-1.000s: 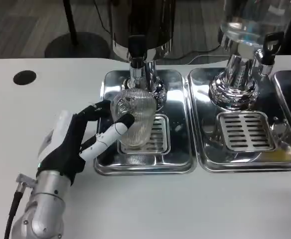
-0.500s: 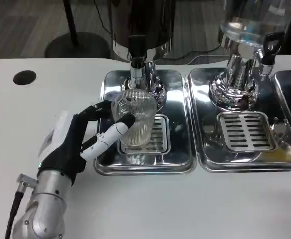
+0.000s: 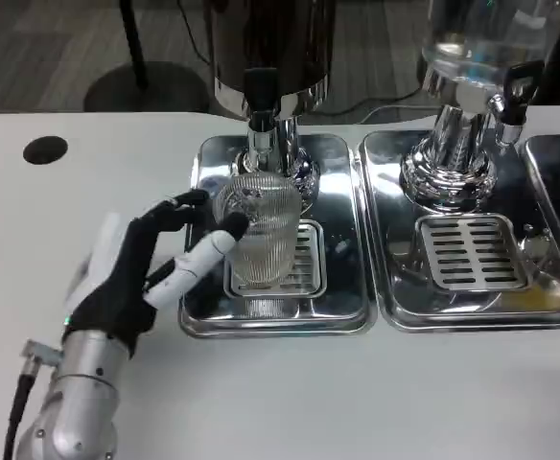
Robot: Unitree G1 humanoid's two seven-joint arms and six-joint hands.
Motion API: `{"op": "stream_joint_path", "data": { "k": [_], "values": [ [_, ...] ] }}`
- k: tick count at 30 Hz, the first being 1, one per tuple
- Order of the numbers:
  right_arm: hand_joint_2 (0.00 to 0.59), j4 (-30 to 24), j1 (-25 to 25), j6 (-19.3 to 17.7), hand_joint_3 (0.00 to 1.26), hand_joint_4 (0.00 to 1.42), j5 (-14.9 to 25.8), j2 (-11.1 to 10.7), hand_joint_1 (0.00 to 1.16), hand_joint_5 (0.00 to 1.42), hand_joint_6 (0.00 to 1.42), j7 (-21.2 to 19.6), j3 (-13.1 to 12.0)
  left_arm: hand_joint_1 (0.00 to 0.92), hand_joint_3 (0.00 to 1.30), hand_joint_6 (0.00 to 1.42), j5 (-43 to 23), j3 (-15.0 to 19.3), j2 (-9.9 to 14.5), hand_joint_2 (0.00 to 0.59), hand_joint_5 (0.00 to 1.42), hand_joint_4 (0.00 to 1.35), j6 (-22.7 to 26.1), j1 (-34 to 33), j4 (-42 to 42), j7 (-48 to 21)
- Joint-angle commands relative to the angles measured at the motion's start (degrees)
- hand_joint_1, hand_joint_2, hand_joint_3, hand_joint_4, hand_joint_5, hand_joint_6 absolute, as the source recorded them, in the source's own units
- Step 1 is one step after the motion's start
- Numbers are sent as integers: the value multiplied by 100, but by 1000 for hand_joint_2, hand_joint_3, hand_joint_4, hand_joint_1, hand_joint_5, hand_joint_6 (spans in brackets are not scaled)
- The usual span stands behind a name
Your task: Grasp the cup under the faucet to collect the drink, then remove the cup.
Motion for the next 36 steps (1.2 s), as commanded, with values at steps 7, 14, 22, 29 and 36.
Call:
{"op": "stream_joint_path", "data": {
  "k": [7,14,22,29,36],
  "values": [
    [534,-115,-43,-47,343,276,-59,54,737,209,78,69,45,71,253,44,-297,658,118,38,219,313,133,386,-626,-51],
    [534,-200,-50,-18,343,276,-116,107,737,209,78,104,99,69,241,44,-270,813,209,36,219,313,193,465,-929,-158],
    [534,-258,14,-21,343,276,-74,151,737,209,78,112,82,53,216,44,-317,770,281,36,229,313,696,227,-1413,-578],
    [534,-269,63,-57,343,276,-23,177,737,209,78,113,53,46,215,44,-109,622,408,43,230,313,1242,-197,-1840,-900],
    [534,-297,180,-114,343,276,134,224,737,209,78,118,-37,46,214,56,-12,518,576,52,234,325,1918,-779,-2169,-1223]
  ]
}}
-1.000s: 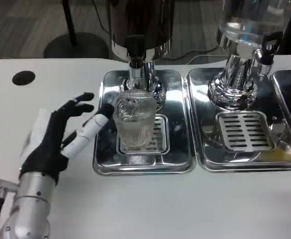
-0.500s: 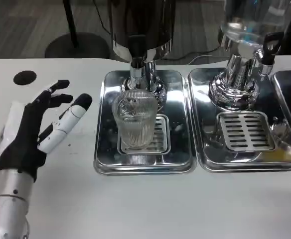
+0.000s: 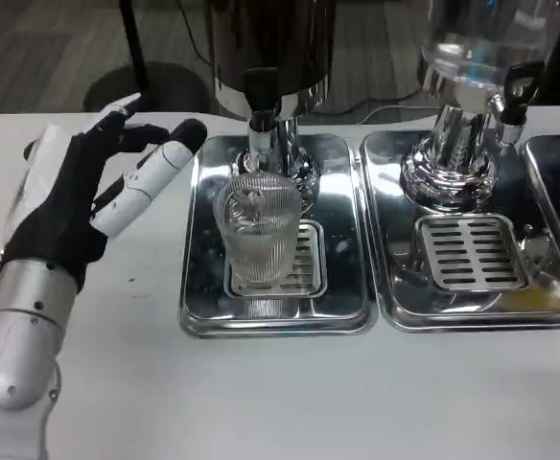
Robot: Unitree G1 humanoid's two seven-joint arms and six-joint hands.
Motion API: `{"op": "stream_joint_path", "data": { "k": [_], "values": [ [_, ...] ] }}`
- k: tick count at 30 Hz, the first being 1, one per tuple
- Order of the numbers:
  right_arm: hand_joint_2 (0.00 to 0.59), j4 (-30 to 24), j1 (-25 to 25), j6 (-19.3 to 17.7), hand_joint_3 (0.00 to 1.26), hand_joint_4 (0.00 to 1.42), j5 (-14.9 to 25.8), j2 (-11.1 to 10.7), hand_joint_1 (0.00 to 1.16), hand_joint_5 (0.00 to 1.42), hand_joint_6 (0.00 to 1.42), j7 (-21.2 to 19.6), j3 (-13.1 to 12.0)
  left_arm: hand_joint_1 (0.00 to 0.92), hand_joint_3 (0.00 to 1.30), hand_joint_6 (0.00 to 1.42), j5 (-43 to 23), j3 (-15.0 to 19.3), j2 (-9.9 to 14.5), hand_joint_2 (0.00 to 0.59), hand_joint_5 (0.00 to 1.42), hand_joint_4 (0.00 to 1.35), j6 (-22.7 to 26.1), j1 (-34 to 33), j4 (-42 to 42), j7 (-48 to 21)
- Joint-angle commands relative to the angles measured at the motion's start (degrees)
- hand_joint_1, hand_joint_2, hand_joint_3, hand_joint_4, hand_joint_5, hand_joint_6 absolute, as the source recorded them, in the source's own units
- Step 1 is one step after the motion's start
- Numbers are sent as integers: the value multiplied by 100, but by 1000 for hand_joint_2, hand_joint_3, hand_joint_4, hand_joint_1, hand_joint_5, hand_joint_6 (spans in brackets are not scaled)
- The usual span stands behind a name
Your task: Grasp the cup under the faucet to collect the drink, then remove the cup.
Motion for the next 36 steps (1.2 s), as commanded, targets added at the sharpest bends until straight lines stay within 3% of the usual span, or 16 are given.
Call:
{"op": "stream_joint_path", "data": {
  "k": [1,6,11,22,36],
  "values": [
    [534,-89,96,-115,343,276,133,30,737,209,78,10,-119,46,214,56,169,-114,175,53,234,326,441,-416,-263,-254],
    [534,-99,174,-167,343,276,220,139,737,209,78,-2,-142,47,214,58,379,-354,369,58,235,327,993,-973,-485,-621],
    [534,-92,231,-212,343,276,244,217,737,212,78,-15,-166,49,214,59,492,-527,465,62,239,328,1208,-1215,-529,-802],
    [534,-65,335,-321,343,276,284,347,737,219,79,-28,-223,51,222,60,782,-1007,587,71,253,347,1338,-1536,-551,-1092],
    [534,22,377,-396,343,276,306,395,737,219,79,-28,-277,50,237,60,817,-1094,537,66,258,348,1329,-1497,-519,-1071]
  ]
}}
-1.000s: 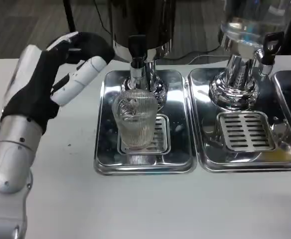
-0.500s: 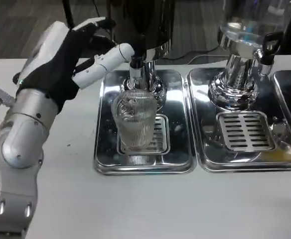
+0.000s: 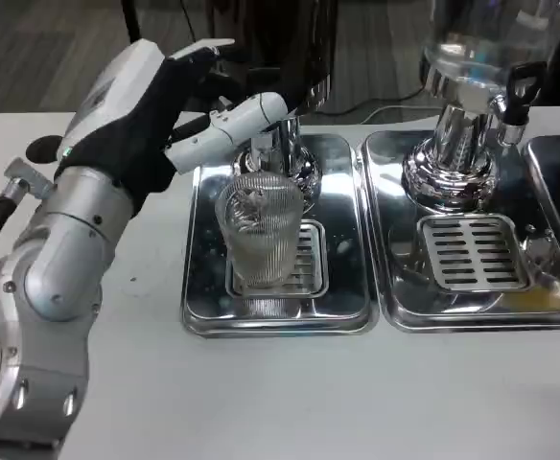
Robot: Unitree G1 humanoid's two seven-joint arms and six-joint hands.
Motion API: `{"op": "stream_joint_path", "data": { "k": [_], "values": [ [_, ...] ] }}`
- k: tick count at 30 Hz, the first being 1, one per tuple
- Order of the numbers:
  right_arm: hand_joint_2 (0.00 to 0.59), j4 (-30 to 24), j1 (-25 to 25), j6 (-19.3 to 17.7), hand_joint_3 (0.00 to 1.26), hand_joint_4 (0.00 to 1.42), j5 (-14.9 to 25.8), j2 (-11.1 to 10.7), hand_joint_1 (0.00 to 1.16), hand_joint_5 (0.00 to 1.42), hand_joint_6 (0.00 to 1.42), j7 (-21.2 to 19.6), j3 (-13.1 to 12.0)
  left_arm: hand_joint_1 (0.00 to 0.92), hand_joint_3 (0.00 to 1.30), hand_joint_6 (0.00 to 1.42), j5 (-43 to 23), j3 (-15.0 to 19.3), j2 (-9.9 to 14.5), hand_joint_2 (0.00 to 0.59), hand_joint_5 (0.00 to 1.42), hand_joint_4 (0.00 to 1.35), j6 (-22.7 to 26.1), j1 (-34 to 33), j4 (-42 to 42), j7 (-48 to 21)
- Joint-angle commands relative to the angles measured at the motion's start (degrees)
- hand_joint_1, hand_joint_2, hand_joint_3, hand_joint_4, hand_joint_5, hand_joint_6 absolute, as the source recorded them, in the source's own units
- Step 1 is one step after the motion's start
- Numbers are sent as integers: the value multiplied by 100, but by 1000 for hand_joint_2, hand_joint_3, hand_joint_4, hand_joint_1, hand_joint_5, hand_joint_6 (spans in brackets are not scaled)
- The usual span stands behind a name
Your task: Grasp the cup under the faucet to collect the drink, then remove the cup.
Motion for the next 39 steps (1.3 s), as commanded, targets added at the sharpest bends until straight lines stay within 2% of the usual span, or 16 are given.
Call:
{"op": "stream_joint_path", "data": {
  "k": [1,12,39],
  "values": [
    [534,19,47,-86,343,276,85,41,737,219,79,-27,-77,50,237,60,43,-18,-10,66,258,347,16,-36,-11,-44],
    [534,36,80,-134,345,276,105,65,737,219,79,-30,-102,16,204,60,21,110,-135,56,220,200,17,-34,-11,103],
    [534,133,54,-195,351,288,136,117,737,220,81,-16,-177,14,223,60,144,-117,-350,55,219,223,-224,-157,436,167]
  ]
}}
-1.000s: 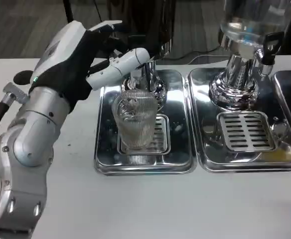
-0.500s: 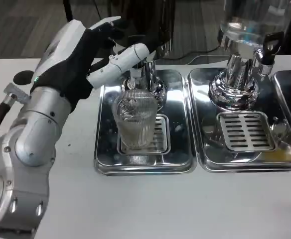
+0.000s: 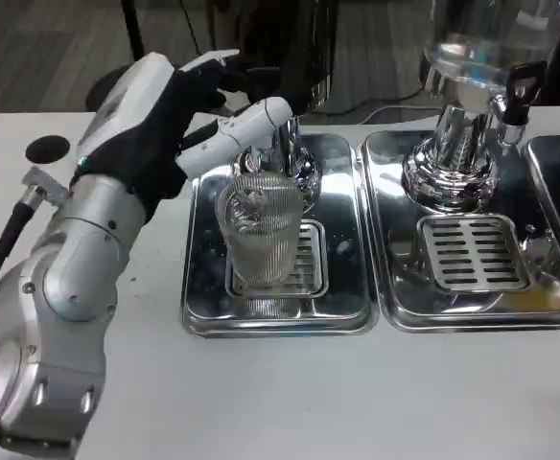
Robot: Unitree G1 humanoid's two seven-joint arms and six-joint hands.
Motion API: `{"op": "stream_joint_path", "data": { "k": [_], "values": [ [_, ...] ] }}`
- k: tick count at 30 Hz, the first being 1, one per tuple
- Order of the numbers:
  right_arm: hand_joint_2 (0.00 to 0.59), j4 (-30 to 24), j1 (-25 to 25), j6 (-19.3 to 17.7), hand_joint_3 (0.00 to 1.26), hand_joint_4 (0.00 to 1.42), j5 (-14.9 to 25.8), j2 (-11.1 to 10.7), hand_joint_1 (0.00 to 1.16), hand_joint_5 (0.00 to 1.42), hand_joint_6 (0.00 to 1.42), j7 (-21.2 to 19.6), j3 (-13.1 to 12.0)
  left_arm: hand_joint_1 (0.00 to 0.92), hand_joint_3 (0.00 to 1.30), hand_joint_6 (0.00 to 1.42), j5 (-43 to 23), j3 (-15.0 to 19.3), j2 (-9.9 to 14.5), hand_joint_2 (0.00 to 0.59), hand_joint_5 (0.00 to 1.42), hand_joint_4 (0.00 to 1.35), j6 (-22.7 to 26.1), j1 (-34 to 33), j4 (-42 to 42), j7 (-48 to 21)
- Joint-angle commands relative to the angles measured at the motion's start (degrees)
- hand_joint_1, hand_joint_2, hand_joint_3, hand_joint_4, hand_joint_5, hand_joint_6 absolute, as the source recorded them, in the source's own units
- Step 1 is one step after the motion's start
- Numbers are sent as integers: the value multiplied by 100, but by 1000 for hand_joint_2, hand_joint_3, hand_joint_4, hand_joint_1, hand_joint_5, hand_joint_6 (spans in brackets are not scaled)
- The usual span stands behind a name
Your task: Grasp the cup under the faucet to collect the drink, then remove the cup.
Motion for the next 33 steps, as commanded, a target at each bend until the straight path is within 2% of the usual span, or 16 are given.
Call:
{"op": "stream_joint_path", "data": {
  "k": [1,7,14,33],
  "values": [
    [534,35,9,-80,351,289,71,20,737,220,82,-18,-39,14,224,60,66,-77,-81,55,219,224,-146,-150,115,124],
    [534,19,12,-78,351,289,84,25,737,220,82,-12,-56,26,261,60,82,-70,-111,54,229,237,-213,-161,121,143],
    [534,42,15,-93,351,290,101,19,737,226,83,-8,-62,29,355,60,97,-57,-108,53,247,327,-231,-127,23,190],
    [534,17,-51,-41,352,290,62,22,737,230,83,18,-26,32,476,60,172,-49,-44,62,266,386,-258,-84,6,188]
  ]
}}
